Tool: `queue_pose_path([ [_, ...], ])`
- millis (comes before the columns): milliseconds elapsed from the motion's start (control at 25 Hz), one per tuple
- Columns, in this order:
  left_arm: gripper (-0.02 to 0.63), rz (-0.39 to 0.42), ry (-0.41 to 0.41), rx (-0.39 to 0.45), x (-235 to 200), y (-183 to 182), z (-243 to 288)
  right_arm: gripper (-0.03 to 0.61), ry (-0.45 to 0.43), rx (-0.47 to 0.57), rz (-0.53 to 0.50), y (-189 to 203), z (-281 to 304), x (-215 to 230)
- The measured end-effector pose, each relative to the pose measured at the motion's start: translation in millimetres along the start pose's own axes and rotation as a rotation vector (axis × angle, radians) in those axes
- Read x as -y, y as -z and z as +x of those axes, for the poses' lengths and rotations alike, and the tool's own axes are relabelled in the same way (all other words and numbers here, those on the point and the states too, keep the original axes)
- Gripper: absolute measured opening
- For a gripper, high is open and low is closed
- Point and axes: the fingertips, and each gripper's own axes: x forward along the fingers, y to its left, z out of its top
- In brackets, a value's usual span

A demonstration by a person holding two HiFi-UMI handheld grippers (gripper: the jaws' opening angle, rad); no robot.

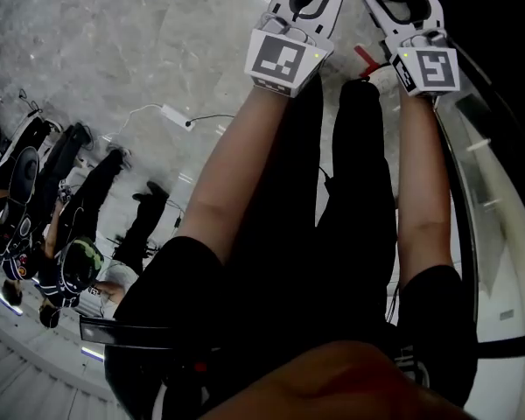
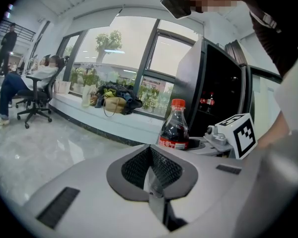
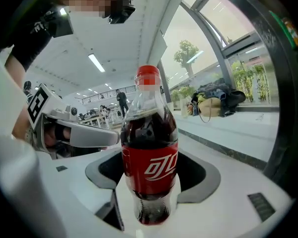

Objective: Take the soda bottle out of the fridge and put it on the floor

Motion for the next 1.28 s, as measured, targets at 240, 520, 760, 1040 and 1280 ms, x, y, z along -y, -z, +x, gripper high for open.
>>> queue_pose_path([
  [240,-0.005,-0.027,-0.004,-0.080,-44.5,84.7,24.0,0.318,-0.002,-0.093,0.040,96.7,39.3,2.4],
  [520,-0.005,-0.019,0.002,-0.171,-89.1,172.4,57.2,0.318,-0.029,-0.197,0.054,212.6,86.3,15.3],
  [760,-0.005,-0.016,-0.003,-0.201,-118.8,235.9,86.0,0.318,-0.032,-0.222,0.063,295.0,133.7,36.1],
  [1040,-0.005,0.011,-0.010,-0.201,-142.3,287.8,102.2,0.318,-0.058,-0.225,0.013,369.9,187.4,51.1],
  [1280,-0.005,-0.014,-0.030,-0.222,-141.2,305.8,91.7,0.318,-0.079,-0.268,-0.027,399.0,181.8,42.0],
])
